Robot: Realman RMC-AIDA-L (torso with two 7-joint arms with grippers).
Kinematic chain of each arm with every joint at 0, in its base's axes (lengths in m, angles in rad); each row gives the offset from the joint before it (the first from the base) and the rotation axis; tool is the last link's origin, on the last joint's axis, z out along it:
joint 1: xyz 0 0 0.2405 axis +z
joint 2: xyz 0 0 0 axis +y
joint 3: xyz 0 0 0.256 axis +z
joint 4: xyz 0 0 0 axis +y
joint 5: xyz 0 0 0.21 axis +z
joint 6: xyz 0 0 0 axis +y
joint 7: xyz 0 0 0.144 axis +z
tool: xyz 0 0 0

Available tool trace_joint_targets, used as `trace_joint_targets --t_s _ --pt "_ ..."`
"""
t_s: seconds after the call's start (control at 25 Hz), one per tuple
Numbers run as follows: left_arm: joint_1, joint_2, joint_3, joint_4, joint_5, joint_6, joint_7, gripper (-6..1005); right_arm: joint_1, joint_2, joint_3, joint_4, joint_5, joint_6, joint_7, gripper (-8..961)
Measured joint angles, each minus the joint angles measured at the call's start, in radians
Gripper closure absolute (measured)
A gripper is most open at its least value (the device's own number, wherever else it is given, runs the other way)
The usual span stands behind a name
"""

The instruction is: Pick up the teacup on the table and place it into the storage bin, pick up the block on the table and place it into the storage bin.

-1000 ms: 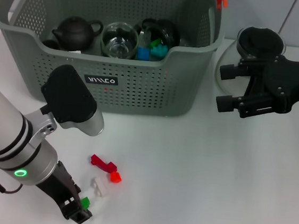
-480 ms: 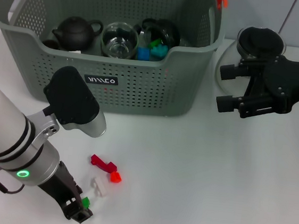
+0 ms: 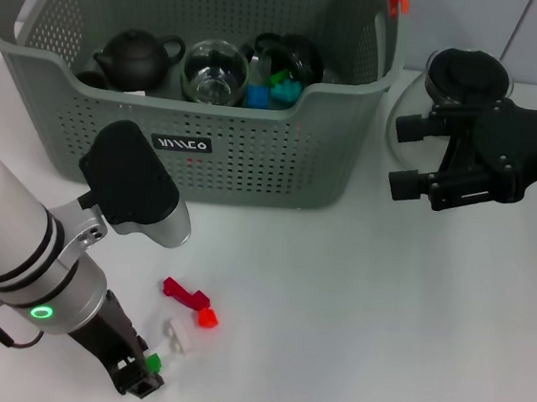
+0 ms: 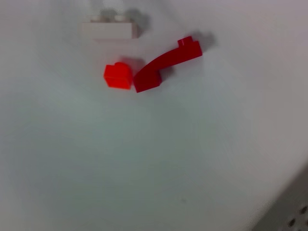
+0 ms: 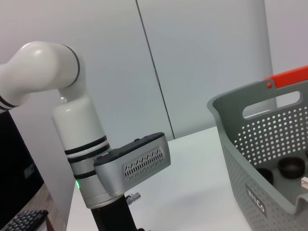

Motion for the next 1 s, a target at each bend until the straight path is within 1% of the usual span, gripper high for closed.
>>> trace_joint_targets --t_s 0.48,0.76,1.0 --pt "0.002 -0.001 0.006 -0.005 0.021 -0.013 -0.002 570 -0.001 -0.001 0.012 0.0 0.001 0.0 -0.001 29" --pt "0.001 0.001 0.02 -0.008 0.022 -0.001 0.001 700 -0.005 -0.003 0.02 0.0 0.001 -0.001 -0.001 29" --pt "0.005 0.0 0.017 -0.053 0.023 0.025 0.003 806 -0.005 -0.005 0.022 0.0 0.001 -0.002 -0.001 29"
